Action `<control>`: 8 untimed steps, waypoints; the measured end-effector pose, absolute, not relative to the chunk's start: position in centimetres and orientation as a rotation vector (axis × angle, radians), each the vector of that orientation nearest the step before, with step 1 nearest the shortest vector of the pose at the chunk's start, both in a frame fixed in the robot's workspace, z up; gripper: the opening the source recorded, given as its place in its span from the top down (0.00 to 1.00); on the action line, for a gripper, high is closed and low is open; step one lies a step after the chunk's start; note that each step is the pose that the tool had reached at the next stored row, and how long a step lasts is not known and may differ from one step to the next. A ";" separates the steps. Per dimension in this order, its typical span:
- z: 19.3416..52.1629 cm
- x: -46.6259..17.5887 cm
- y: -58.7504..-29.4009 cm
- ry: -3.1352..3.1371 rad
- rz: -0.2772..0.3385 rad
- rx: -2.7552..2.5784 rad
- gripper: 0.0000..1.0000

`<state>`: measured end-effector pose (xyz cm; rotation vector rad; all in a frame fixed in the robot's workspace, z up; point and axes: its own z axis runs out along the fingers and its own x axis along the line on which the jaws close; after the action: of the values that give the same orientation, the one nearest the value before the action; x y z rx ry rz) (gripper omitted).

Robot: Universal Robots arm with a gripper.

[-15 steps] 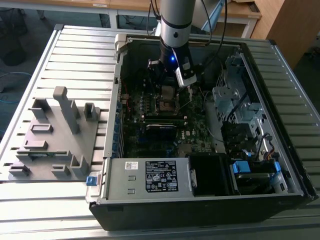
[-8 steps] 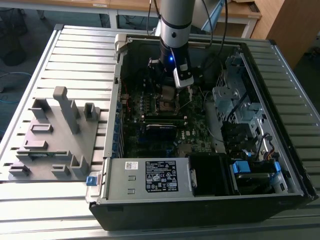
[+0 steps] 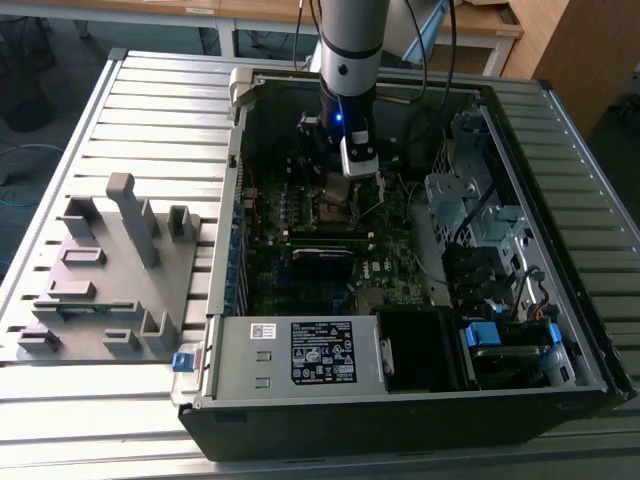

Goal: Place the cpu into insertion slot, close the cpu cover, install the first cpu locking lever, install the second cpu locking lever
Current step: 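Place the cpu into insertion slot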

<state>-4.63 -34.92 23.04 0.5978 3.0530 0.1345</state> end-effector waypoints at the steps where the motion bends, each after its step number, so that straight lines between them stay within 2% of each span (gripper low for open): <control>1: 23.0 -4.6 -34.9 3.047 0.134 0.625 0.46; 8: 22.9 -4.6 -34.9 2.996 0.131 0.817 0.46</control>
<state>-4.63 -34.92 22.91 0.8169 2.9956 0.1308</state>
